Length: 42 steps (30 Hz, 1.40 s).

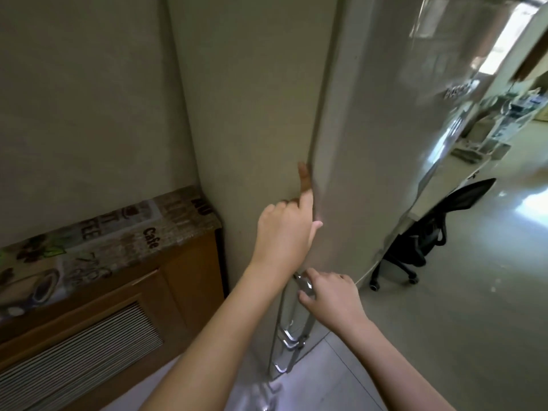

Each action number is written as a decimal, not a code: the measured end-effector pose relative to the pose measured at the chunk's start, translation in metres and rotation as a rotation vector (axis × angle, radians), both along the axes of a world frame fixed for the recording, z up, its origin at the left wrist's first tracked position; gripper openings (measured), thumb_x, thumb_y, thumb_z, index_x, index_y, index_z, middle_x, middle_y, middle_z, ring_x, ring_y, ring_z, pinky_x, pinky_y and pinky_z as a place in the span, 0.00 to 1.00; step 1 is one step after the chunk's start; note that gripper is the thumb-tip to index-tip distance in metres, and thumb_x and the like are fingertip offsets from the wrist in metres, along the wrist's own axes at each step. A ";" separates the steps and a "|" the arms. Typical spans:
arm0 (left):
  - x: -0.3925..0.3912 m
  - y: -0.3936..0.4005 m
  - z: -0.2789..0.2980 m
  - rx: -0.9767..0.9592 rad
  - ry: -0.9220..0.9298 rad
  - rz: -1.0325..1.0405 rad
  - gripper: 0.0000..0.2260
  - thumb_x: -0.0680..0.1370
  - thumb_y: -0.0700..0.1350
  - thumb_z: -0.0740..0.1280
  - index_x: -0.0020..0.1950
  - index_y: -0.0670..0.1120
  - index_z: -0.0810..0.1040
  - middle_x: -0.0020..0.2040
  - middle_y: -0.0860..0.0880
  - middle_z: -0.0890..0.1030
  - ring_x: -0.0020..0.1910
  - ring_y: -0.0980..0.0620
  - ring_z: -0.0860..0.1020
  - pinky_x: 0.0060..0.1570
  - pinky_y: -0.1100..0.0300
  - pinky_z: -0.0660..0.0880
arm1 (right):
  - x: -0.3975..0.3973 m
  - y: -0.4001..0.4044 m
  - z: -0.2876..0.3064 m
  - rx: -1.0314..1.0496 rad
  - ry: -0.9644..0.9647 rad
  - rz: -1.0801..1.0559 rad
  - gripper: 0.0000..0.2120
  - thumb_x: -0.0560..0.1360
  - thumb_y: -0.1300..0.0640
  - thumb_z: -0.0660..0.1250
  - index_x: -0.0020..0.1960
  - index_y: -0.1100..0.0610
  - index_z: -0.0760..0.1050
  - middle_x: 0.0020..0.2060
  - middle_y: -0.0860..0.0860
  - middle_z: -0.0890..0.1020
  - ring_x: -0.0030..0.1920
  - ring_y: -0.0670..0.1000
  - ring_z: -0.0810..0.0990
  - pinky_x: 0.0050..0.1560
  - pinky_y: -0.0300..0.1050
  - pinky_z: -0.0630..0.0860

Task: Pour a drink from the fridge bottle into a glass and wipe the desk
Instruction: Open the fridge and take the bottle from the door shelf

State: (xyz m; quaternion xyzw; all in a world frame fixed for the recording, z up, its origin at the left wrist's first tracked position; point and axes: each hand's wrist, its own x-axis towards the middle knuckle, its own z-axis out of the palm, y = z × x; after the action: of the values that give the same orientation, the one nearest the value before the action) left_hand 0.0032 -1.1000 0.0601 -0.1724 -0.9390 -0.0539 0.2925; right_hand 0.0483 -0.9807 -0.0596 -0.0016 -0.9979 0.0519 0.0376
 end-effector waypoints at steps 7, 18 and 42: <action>-0.001 0.003 -0.009 0.111 0.020 -0.133 0.47 0.64 0.55 0.77 0.75 0.43 0.55 0.25 0.48 0.74 0.22 0.49 0.72 0.25 0.62 0.62 | 0.000 0.005 -0.005 -0.036 0.059 -0.068 0.11 0.74 0.49 0.60 0.48 0.52 0.78 0.43 0.52 0.84 0.46 0.56 0.79 0.46 0.47 0.67; 0.013 0.007 -0.017 0.184 0.092 -0.243 0.44 0.68 0.56 0.74 0.76 0.50 0.52 0.29 0.47 0.76 0.24 0.48 0.73 0.25 0.62 0.60 | 0.019 0.015 -0.004 0.084 0.096 -0.097 0.16 0.58 0.50 0.78 0.23 0.53 0.72 0.17 0.54 0.74 0.21 0.55 0.74 0.29 0.41 0.61; 0.133 0.213 0.005 0.125 0.017 -1.223 0.39 0.73 0.35 0.64 0.77 0.54 0.48 0.77 0.47 0.56 0.55 0.39 0.74 0.49 0.47 0.73 | 0.216 0.179 0.084 -0.227 0.734 -0.687 0.43 0.71 0.50 0.70 0.73 0.47 0.43 0.58 0.60 0.78 0.42 0.64 0.82 0.37 0.53 0.77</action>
State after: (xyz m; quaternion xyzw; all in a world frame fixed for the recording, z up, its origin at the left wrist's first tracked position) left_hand 0.1367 -0.8868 0.0654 -0.6627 -0.6629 -0.2656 0.2255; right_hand 0.2647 -0.8015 0.0243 -0.3151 -0.8490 0.1419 0.3997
